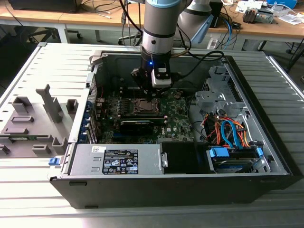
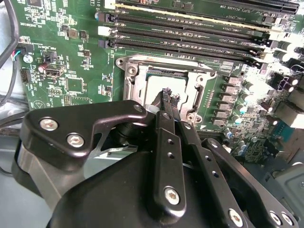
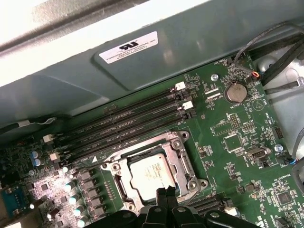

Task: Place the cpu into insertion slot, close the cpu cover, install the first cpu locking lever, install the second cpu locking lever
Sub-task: 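Install the first cpu locking lever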

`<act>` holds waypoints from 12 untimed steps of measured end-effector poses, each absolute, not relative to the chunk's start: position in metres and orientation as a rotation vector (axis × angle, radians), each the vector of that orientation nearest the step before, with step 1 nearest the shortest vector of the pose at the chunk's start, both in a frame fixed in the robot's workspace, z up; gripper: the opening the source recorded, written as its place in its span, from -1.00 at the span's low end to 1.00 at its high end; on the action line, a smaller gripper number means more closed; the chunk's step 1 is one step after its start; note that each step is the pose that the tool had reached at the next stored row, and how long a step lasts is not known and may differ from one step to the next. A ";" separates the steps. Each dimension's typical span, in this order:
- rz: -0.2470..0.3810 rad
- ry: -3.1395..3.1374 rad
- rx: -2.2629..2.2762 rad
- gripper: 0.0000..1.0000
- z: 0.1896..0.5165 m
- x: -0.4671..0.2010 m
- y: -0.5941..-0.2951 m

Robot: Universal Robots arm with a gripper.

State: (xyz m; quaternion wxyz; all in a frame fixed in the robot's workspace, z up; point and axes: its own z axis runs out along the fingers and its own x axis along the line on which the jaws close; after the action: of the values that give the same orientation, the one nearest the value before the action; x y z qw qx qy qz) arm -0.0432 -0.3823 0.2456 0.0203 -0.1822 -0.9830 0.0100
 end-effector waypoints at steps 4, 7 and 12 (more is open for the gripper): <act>0.031 -3.051 -0.552 -0.79 0.246 -0.043 -0.382; 0.032 -3.053 -0.544 -0.79 0.246 -0.043 -0.382; 0.032 -3.055 -0.534 -0.79 0.246 -0.043 -0.382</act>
State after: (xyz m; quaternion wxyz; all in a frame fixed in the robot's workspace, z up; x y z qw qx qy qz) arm -0.0432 -0.3823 0.2456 0.0202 -0.1722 -0.9848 0.0102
